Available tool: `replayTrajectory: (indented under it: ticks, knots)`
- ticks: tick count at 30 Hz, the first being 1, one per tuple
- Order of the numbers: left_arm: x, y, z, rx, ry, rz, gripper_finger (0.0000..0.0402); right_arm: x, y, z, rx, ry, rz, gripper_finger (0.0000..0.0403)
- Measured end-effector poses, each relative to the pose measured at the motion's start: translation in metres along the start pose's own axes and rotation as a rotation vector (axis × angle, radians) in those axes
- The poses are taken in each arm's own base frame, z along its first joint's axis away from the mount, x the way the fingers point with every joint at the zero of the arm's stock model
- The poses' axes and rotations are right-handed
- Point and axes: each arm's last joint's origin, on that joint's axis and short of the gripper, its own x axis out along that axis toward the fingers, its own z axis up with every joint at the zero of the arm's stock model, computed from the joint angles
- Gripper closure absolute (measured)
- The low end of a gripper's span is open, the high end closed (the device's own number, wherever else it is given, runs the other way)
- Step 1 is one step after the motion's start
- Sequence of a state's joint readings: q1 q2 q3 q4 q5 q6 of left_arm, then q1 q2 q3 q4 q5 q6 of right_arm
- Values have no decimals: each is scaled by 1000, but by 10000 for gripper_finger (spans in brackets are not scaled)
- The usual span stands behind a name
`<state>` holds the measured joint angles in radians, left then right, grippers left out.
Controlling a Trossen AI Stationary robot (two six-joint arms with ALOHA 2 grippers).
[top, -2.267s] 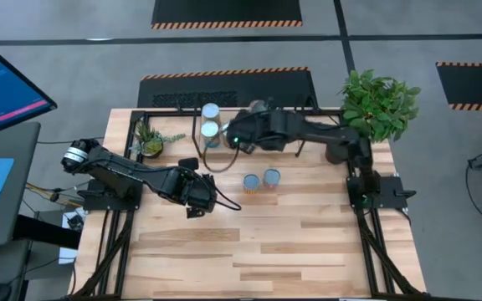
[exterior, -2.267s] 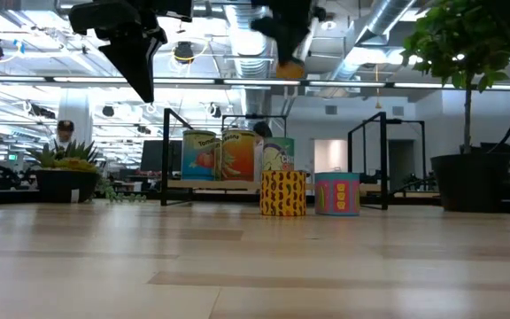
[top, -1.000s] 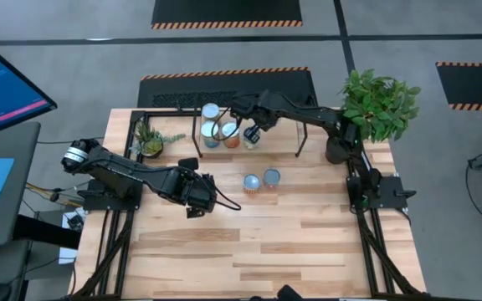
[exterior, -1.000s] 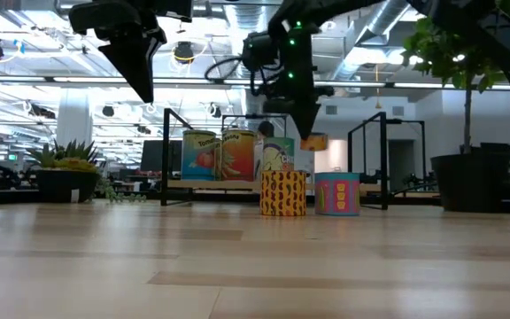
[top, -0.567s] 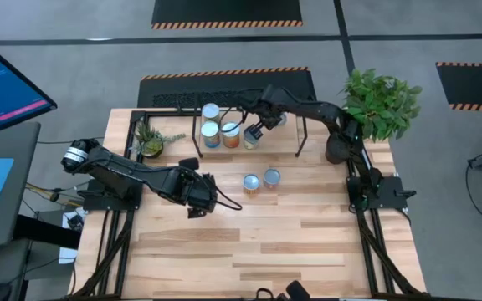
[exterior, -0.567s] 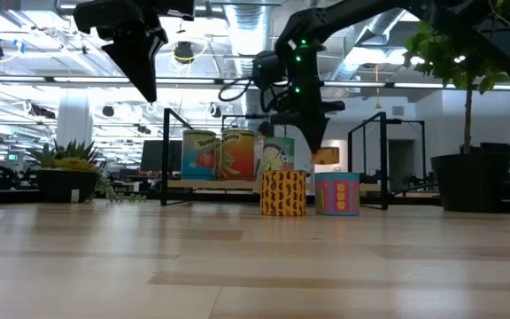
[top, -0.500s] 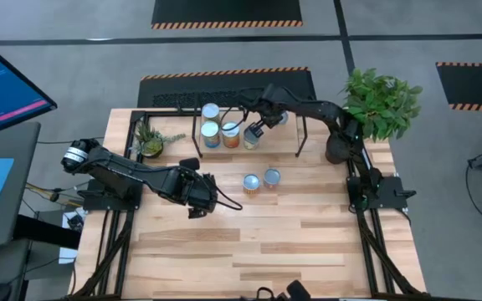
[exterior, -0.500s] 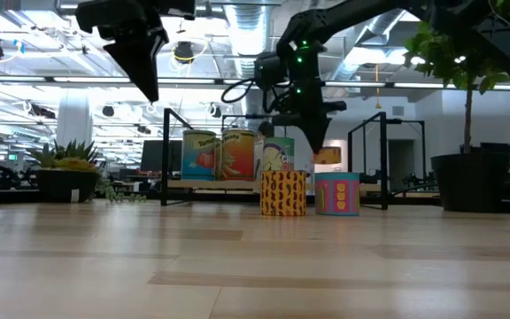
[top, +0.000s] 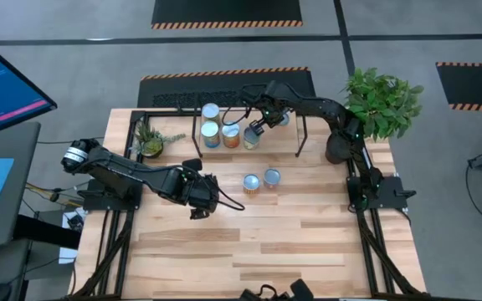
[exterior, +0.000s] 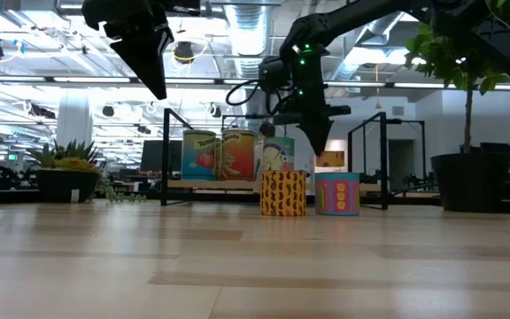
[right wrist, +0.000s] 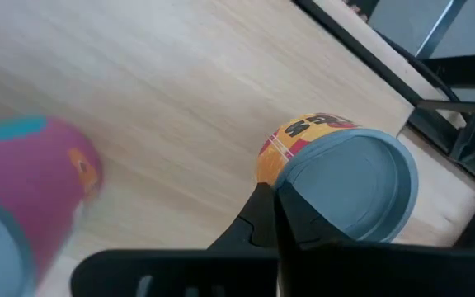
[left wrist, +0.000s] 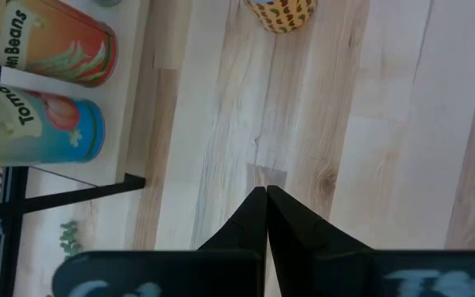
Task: Pick and place cans onto a shelf
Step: Put the canned pineapple on the shelf
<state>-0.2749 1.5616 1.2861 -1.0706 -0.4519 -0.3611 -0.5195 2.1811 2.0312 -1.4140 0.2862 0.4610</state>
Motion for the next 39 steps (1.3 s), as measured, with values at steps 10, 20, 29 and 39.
replayTrajectory:
  ticks: [10, 20, 29, 39]
  knots:
    - [0, 0, 0, 1, 0, -1, 401, 0, 0, -2, -6, 32, 18, 403]
    - [0, 0, 0, 3, 1, -1, 401, 2, -4, 1, 67, 39, 48, 403]
    - [0, 0, 0, 25, 1, -1, 401, 1, -3, 2, 69, 23, 56, 397]
    - [0, -1, 0, 25, 11, -29, 402, 1, -1, 2, 68, 25, 72, 320]
